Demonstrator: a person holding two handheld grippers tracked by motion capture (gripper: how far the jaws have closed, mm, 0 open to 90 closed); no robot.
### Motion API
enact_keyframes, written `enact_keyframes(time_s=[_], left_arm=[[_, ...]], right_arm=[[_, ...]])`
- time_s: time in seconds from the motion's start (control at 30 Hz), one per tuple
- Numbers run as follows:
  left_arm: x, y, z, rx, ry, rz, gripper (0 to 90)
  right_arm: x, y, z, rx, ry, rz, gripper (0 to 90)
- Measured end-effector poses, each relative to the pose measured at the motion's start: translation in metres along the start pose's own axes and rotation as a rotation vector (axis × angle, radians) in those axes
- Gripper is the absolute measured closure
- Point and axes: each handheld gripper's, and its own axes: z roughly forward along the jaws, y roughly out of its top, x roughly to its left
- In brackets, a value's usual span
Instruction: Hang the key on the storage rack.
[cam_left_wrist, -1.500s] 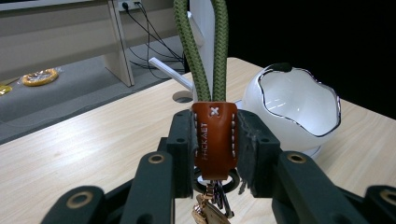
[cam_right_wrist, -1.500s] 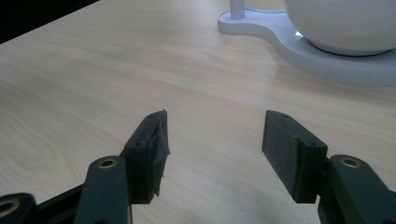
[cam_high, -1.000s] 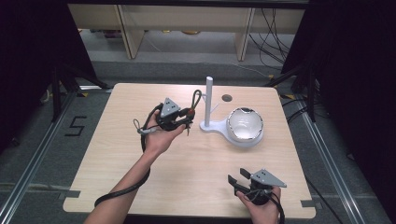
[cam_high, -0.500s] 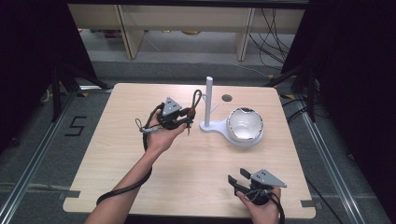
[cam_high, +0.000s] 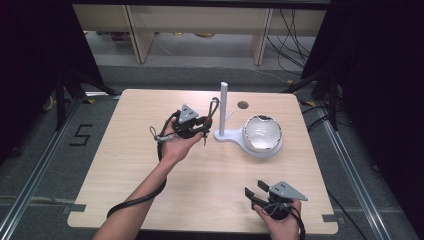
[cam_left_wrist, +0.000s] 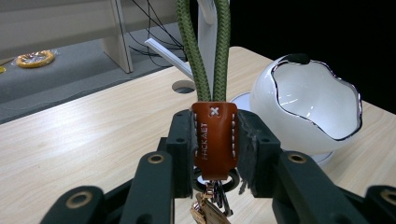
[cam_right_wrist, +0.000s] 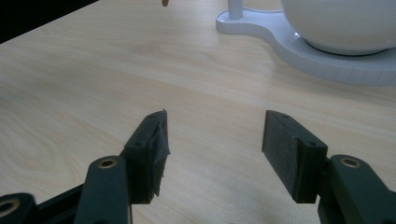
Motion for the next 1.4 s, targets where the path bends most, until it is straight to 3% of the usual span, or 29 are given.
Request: enact_keyframes(time_s=[0.5,0.53,0.6,1.23,1.4], left_arm=[[-0.001,-0.001,0.012,0.015,0.001,-0.01,67.3],[-0.001,-0.001,0.013,0.018,0.001,-0.009,67.3],[-0.002,-0.002,0.016,0.018,0.002,-0.014,67.2],[-0.002,-0.005,0.027,0.031,0.019,0.026,65.4],[-0.002,-0.005,0.028,0.033,0.022,0.032,61.2]], right_arm=[[-0.001,0.0,0.0,-0.007,-0.003,-0.008,41.7],[-0.001,0.0,0.0,-0.009,0.012,0.002,41.7],[0.0,0.0,-0.001,0.0,-0.01,0.018,41.8],[-0.001,0.0,-0.002,0.002,-0.013,0.007,41.8],[-0.001,0.0,-0.003,0.005,-0.017,0.005,41.8]])
